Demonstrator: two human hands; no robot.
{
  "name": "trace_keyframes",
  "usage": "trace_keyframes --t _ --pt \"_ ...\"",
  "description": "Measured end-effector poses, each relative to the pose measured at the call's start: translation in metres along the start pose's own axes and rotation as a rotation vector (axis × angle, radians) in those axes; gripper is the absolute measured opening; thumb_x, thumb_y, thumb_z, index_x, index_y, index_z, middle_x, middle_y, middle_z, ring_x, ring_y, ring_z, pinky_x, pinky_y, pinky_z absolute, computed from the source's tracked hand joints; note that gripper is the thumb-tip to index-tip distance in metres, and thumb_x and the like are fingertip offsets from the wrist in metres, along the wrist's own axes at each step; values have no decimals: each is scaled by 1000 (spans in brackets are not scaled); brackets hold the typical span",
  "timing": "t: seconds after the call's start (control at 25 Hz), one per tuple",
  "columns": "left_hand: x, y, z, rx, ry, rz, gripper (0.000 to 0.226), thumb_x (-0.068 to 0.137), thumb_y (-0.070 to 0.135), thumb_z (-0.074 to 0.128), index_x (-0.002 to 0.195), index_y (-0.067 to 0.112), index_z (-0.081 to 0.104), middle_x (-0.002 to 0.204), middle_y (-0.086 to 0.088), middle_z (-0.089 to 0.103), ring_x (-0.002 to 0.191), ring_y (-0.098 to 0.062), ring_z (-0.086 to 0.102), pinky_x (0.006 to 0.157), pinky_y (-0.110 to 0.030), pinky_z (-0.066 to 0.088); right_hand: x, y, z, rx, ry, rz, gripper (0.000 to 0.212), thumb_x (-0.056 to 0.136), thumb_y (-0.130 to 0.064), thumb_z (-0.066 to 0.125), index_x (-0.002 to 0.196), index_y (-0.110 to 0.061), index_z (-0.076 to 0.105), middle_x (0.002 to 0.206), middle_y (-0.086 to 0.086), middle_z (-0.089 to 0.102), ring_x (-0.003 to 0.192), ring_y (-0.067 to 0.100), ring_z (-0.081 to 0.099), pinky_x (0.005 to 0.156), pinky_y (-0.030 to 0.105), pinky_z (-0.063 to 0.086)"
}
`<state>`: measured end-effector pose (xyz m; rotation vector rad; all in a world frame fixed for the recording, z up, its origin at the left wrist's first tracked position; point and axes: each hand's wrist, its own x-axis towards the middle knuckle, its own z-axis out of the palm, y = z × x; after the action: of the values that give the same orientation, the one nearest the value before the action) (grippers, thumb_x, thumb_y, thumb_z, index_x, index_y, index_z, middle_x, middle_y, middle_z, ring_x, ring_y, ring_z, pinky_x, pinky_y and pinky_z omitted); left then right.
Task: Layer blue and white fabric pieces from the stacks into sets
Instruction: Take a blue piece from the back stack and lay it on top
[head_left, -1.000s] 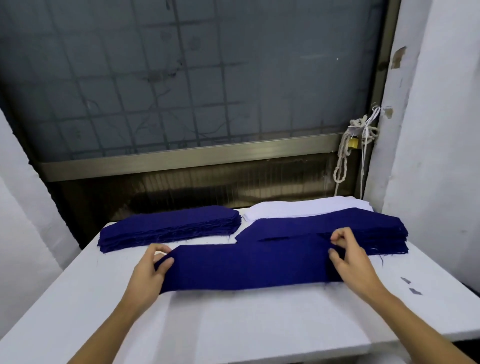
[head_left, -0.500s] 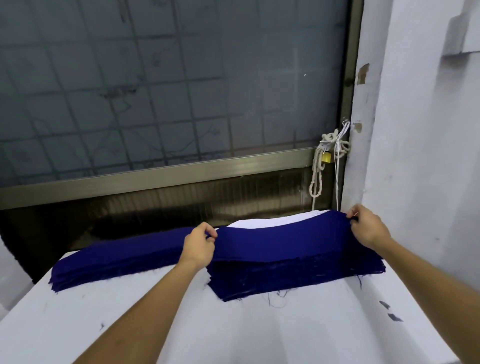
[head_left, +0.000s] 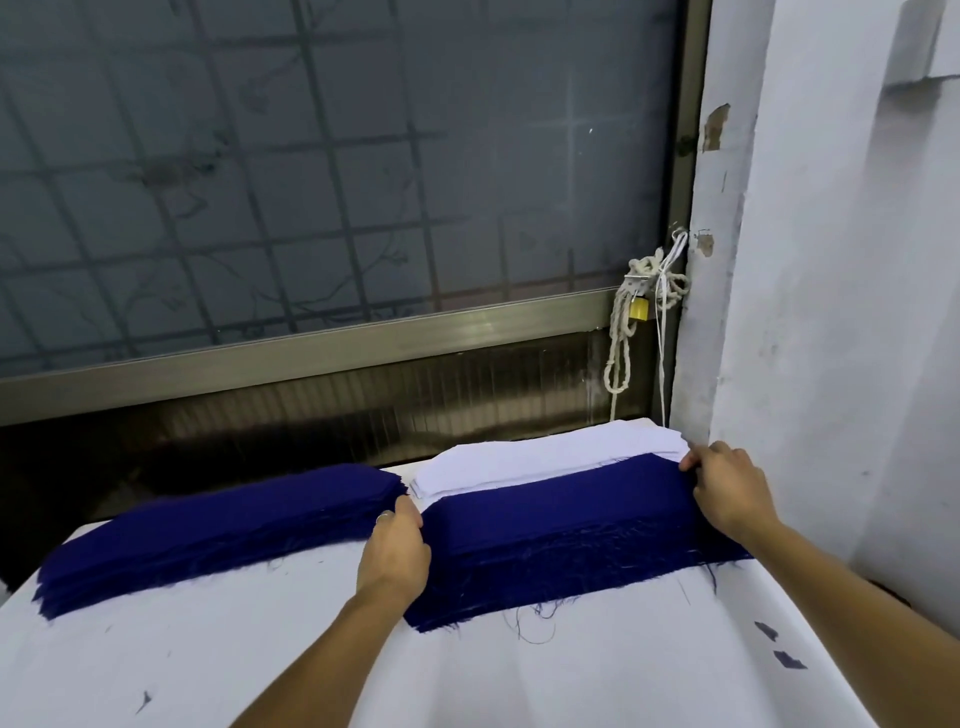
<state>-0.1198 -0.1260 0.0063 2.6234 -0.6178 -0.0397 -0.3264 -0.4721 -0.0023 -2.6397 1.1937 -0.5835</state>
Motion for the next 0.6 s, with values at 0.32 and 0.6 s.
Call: trace_keyframes --t 0.32,0.6 --pt "-6 1 9 44 36 -5 27 99 1 47 122 17 44 123 -10 47 93 -23 61 82 -36 57 0 6 13 126 76 112 27 95 3 52 106 -16 68 117 14 62 108 34 53 96 46 48" --pt "-10 -3 6 56 50 5 26 101 5 47 123 20 43 122 -6 45 94 -20 59 82 -32 56 -4 5 10 44 86 79 23 97 -1 52 109 -15 66 115 13 62 104 30 55 93 43 52"
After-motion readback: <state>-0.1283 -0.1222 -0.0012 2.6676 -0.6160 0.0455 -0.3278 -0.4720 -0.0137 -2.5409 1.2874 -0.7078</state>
